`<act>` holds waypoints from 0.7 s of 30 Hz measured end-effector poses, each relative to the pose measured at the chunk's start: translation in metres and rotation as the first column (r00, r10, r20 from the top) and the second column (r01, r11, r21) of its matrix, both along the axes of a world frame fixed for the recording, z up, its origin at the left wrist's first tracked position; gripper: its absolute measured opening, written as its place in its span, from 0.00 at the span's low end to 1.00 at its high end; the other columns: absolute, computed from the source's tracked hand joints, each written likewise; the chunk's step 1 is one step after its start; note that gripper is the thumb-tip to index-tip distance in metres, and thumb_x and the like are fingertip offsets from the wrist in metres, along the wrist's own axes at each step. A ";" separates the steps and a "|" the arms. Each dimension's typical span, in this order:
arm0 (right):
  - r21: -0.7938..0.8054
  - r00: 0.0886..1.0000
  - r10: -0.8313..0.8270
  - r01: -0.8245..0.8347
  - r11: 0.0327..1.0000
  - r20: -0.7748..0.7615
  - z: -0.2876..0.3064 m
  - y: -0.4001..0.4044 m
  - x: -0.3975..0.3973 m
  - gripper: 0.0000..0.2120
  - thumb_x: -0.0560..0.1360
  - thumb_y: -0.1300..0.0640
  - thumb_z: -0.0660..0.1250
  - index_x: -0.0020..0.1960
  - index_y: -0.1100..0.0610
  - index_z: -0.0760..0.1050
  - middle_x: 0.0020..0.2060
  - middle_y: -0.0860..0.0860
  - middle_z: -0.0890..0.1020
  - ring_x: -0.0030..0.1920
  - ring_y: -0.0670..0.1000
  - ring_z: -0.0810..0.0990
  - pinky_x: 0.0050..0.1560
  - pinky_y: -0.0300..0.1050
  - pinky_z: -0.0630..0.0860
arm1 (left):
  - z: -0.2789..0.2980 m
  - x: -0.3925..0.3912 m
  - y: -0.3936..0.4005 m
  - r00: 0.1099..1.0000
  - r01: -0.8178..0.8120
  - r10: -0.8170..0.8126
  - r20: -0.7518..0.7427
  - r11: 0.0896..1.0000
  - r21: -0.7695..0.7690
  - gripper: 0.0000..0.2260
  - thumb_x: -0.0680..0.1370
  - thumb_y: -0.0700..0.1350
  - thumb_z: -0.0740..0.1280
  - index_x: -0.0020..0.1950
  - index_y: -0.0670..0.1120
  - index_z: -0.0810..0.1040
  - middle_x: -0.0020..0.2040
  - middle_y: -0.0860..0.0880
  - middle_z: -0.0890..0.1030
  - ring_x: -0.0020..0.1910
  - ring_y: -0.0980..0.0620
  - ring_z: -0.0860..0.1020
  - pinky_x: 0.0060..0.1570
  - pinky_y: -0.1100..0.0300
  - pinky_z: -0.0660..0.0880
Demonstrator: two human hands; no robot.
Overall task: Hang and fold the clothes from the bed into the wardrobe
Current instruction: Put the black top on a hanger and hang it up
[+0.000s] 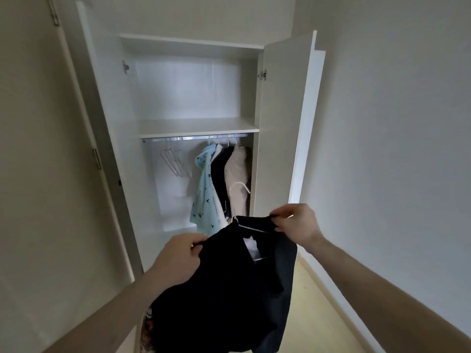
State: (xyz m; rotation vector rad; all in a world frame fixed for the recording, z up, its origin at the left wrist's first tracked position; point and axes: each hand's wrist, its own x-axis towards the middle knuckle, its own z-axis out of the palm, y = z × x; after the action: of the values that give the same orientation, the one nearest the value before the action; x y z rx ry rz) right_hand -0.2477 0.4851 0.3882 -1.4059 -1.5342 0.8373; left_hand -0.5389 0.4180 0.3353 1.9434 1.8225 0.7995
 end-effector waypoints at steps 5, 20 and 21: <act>-0.088 0.936 0.152 -0.189 0.978 -0.317 -0.025 0.021 -0.082 0.06 0.75 0.66 0.74 0.48 0.56 0.84 0.37 0.51 0.86 0.39 0.51 0.87 0.46 0.46 0.85 | 0.002 0.000 0.061 0.982 -0.186 0.183 0.055 0.982 0.045 0.15 0.79 0.38 0.65 0.57 0.56 0.85 0.48 0.57 0.85 0.48 0.54 0.83 0.51 0.59 0.77; -0.153 0.708 0.428 -0.597 0.787 -0.562 -0.045 0.208 -0.074 0.07 0.77 0.65 0.72 0.53 0.57 0.85 0.46 0.54 0.88 0.48 0.51 0.87 0.49 0.39 0.81 | 0.030 0.065 0.229 0.390 -0.147 0.385 0.836 0.923 -0.356 0.12 0.79 0.48 0.70 0.51 0.40 0.87 0.48 0.39 0.86 0.46 0.43 0.85 0.53 0.53 0.79; -0.140 0.709 0.444 -0.601 0.787 -0.548 -0.047 0.215 -0.075 0.07 0.77 0.64 0.72 0.53 0.56 0.85 0.47 0.53 0.88 0.48 0.50 0.87 0.49 0.39 0.81 | 0.032 0.066 0.234 0.411 -0.154 0.373 0.832 0.928 -0.340 0.13 0.79 0.51 0.72 0.50 0.41 0.88 0.48 0.40 0.87 0.46 0.44 0.85 0.52 0.54 0.79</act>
State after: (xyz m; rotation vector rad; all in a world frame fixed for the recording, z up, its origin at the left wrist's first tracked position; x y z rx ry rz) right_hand -0.3229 0.6998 0.3412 -0.8250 -1.4428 1.7202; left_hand -0.4730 0.6524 0.3677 0.7340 1.4023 1.3307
